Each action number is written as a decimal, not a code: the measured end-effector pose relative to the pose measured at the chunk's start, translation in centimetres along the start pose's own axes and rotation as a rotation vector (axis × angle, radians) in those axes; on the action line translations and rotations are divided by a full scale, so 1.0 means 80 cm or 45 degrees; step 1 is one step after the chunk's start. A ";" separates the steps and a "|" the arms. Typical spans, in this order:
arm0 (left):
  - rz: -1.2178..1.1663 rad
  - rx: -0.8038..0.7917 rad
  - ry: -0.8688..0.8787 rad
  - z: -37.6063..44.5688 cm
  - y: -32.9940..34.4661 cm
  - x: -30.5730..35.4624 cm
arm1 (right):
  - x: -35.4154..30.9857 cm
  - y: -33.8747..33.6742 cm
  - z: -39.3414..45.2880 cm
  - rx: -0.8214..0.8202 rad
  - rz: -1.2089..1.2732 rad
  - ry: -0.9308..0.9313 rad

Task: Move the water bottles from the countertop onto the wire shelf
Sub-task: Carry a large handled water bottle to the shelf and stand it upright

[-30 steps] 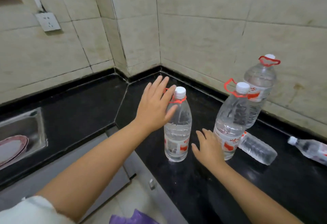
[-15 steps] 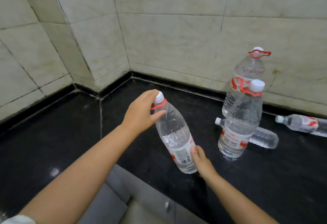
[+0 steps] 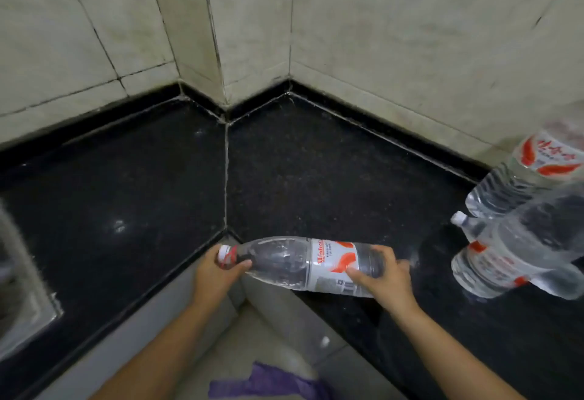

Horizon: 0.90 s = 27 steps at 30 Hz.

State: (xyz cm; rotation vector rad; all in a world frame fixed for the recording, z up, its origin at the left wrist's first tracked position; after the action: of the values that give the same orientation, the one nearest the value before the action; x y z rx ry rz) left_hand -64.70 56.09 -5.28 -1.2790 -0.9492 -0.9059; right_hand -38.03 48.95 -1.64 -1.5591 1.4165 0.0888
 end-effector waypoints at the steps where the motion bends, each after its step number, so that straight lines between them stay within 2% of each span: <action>1: -0.044 0.005 -0.036 -0.005 0.004 -0.009 | 0.002 -0.001 -0.001 0.013 -0.031 -0.022; 9: 0.009 -0.071 -0.107 -0.017 0.004 -0.004 | 0.026 -0.011 -0.001 0.201 -0.197 -0.097; 16: 0.108 -0.216 -0.212 -0.012 -0.001 0.008 | 0.021 -0.015 0.003 0.084 0.077 0.123; 19: 0.171 -0.182 -0.203 -0.006 0.004 0.009 | 0.023 -0.012 -0.002 0.100 0.162 0.141; 22: 0.106 -0.131 -0.196 -0.011 0.006 0.013 | 0.026 -0.004 -0.013 0.114 0.275 0.139; 27: 0.055 -0.101 -0.072 -0.015 0.016 0.041 | 0.037 -0.013 -0.021 0.170 0.436 0.223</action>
State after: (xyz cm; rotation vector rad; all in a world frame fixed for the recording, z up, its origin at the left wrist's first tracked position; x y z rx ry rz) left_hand -62.25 54.89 -2.71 -1.3937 -0.9340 -0.8848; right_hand -37.19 45.51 -1.96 -1.2273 1.7821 0.0617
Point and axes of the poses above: each hand's wrist, its own z-axis towards the middle knuckle, its own y-axis out of the palm, x = y × z, the point moved 1 cm from there along z, towards the middle knuckle, and after that the axes turned 15 degrees about y, right-handed, at the moved point
